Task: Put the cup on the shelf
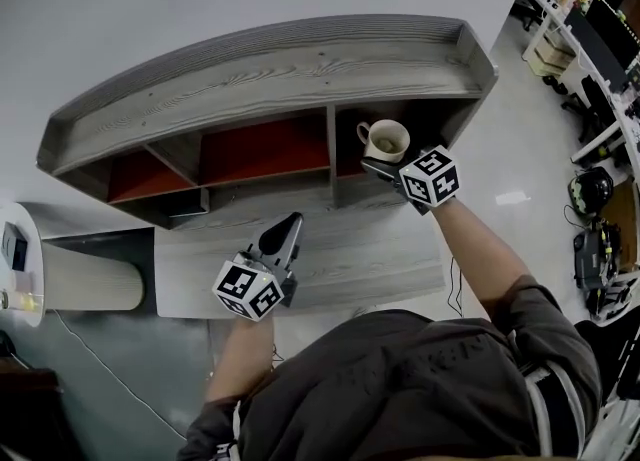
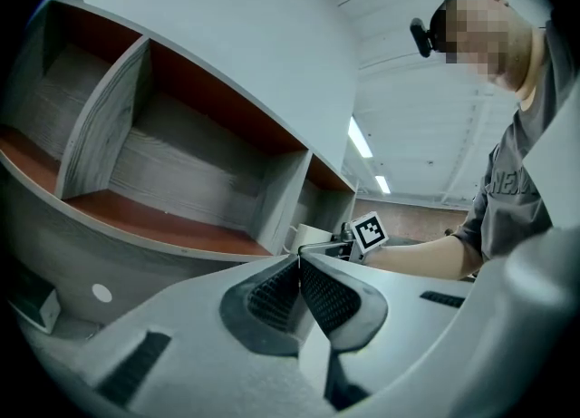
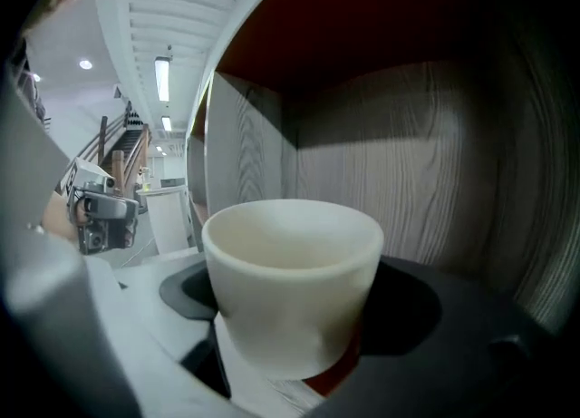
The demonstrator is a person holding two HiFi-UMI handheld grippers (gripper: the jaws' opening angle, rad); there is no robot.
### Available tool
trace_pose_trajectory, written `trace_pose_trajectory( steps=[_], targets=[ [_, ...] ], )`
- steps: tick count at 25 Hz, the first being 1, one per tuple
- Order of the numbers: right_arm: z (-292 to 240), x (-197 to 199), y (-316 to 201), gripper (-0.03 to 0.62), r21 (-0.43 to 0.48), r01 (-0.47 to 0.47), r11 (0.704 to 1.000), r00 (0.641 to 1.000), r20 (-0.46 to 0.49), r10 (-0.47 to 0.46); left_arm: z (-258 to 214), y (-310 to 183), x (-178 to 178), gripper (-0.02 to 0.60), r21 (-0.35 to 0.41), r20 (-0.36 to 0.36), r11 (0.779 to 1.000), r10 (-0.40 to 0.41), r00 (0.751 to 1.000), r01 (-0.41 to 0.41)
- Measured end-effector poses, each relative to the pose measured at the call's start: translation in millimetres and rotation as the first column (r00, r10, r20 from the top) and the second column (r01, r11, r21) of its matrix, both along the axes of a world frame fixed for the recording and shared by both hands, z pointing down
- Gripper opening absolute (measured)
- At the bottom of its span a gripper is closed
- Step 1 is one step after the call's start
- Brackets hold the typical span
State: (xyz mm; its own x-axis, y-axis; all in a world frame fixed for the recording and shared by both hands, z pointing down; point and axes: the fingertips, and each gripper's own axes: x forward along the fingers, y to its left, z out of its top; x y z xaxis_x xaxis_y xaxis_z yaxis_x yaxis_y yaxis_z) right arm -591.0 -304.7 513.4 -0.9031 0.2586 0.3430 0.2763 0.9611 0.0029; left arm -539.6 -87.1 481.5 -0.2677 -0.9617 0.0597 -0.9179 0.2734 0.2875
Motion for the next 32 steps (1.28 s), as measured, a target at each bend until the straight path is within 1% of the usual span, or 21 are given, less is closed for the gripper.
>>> trace_pose_trajectory(
  steps=[9,17,21,24,26,32],
  targets=[
    [29.4,-25.9,-23.2,0.428,0.039,-0.065,0.997,0.997,-0.033,0.066,8.1,1.2,-12.6,0.005,-0.004,-0.017,1.0,-0.009,1.0,0.008],
    [33.8,-37.0,-23.4,0.43,0.045,-0.046,0.998,0.999,-0.01,0.046,13.3,-10.7,-19.6,0.006,-0.005,-0.034,1.0,0.001,0.999,-0.002],
    [34.1,-36.9,-24.2,0.433,0.049,-0.045,0.998,0.999,-0.019,0.046,10.4,-21.5,-16.5,0.006,0.0,-0.032,1.0,0.021,0.999,-0.021],
    [29.1,-35.4,-28.9,0.476,0.042,-0.064,0.997,0.998,-0.009,0.064,7.0,-29.2,-13.7,0.006,0.006,-0.025,0.999,0.038,0.999,-0.038],
    [21.8,-32.2,-32.0,0.493,0.041,-0.074,0.996,0.997,0.004,0.074,4.9,-33.8,-11.9,0.006,0.008,-0.02,0.999,0.051,0.999,-0.05],
    [-5.2,-4.7,-31.5,0.497,0.046,-0.097,0.994,0.994,0.05,0.095,-7.5,-49.6,-1.3,0.006,0.028,-0.003,0.995,0.099,0.995,-0.098]
  ],
)
